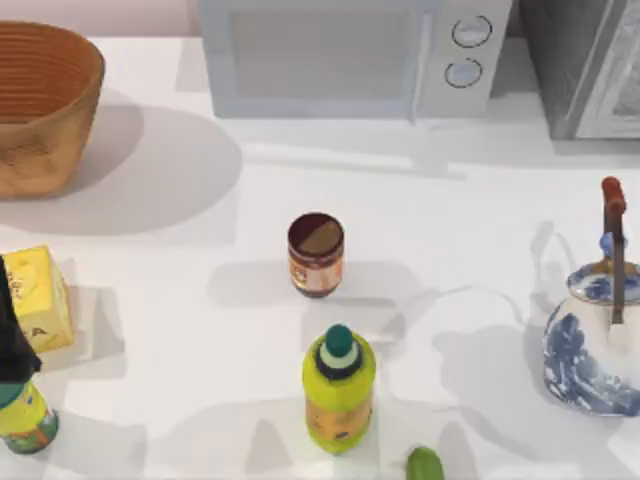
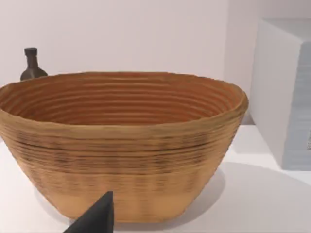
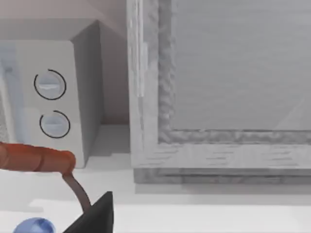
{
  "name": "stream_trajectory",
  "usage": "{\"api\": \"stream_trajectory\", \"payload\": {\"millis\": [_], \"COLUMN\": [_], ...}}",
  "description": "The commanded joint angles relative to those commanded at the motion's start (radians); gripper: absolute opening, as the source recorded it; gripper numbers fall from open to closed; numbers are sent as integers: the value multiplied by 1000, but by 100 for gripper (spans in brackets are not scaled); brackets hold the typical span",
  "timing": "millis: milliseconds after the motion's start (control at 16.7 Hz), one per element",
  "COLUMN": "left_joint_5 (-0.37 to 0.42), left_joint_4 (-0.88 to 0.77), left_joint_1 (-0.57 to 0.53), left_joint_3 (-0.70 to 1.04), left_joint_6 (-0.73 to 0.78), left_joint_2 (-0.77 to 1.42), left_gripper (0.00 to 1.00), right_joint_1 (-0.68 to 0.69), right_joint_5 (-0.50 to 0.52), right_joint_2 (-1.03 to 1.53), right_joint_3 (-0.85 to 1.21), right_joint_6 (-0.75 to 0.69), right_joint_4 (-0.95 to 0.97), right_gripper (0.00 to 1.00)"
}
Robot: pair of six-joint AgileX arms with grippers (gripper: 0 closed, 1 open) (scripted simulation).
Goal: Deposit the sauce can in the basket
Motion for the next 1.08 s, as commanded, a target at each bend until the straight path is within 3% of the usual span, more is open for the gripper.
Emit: {"api": "stream_trajectory", "payload": {"millis": [180,420,780,1080], "left_joint_5": [6,83,272,484], "left_joint_4": [2,35,161,312], "left_joint_1": [-2,-15,1,21], "left_joint_3": [3,47,210,400], "left_joint_6": [2,25,114,237], "left_joint_2": [9,139,534,969], "left_gripper": [100,100,100,100], "right_joint_1": [0,0,0,0], "right_joint_5": [0,0,0,0], "right_joint_2": [0,0,0,0], "right_joint_3": [0,0,0,0], "right_joint_6": [0,0,0,0], "right_joint_4": [0,0,0,0], "right_gripper": [100,100,100,100]}}
